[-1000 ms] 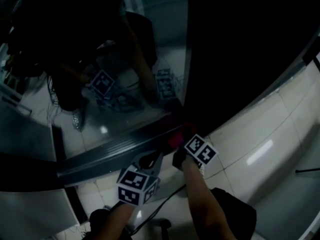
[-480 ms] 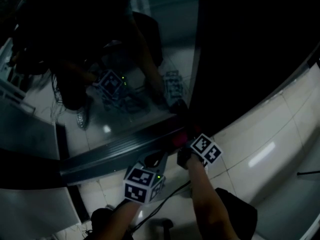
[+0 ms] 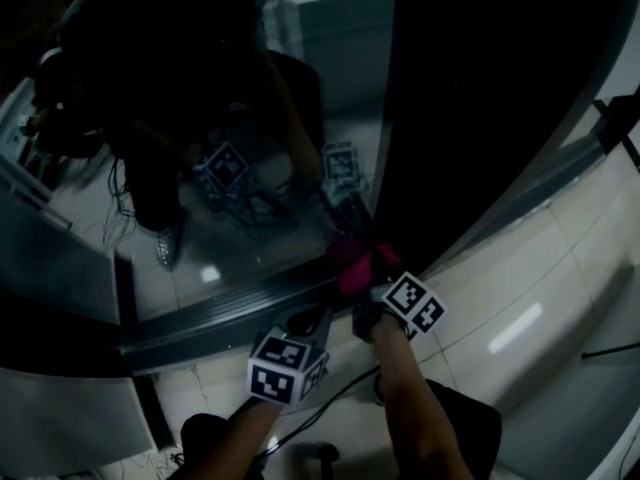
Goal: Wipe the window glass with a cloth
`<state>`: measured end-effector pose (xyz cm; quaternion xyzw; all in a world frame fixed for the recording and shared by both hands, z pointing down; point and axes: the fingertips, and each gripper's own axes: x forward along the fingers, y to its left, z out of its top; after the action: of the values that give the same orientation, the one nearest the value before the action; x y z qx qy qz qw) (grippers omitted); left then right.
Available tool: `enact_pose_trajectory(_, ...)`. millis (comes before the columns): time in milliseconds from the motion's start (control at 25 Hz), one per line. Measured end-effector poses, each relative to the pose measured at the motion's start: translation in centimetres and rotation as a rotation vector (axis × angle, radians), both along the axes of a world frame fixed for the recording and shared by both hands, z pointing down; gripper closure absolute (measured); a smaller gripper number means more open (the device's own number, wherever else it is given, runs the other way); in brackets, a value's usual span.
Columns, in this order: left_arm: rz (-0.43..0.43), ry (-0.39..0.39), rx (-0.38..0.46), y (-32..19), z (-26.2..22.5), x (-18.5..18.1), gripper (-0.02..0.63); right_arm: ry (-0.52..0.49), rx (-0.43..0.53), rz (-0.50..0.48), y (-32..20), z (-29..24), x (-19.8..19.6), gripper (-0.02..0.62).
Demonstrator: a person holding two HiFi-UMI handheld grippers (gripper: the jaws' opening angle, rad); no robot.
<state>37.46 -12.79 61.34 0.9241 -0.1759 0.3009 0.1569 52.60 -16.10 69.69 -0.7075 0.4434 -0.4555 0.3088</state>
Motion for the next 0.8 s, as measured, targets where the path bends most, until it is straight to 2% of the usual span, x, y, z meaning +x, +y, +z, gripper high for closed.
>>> enact_pose_trajectory(160, 0.0, 0.032, 0.029, 0.0, -1.3, 0.3, 0.604, 0.032, 0.031, -0.008, 0.2, -2.3, 0.6, 0.522)
enact_pose_trajectory(360, -0.009, 0.068, 0.065, -0.9, -5.4, 0.9, 0.604, 0.084, 0.081, -0.021, -0.5, -8.7, 1.4, 0.522)
enact_pose_trajectory(800, -0.03, 0.121, 0.113, -1.6, -10.6, 1.2, 0.604, 0.19, 0.232, -0.04, -1.4, -20.6, 1.5, 0.522)
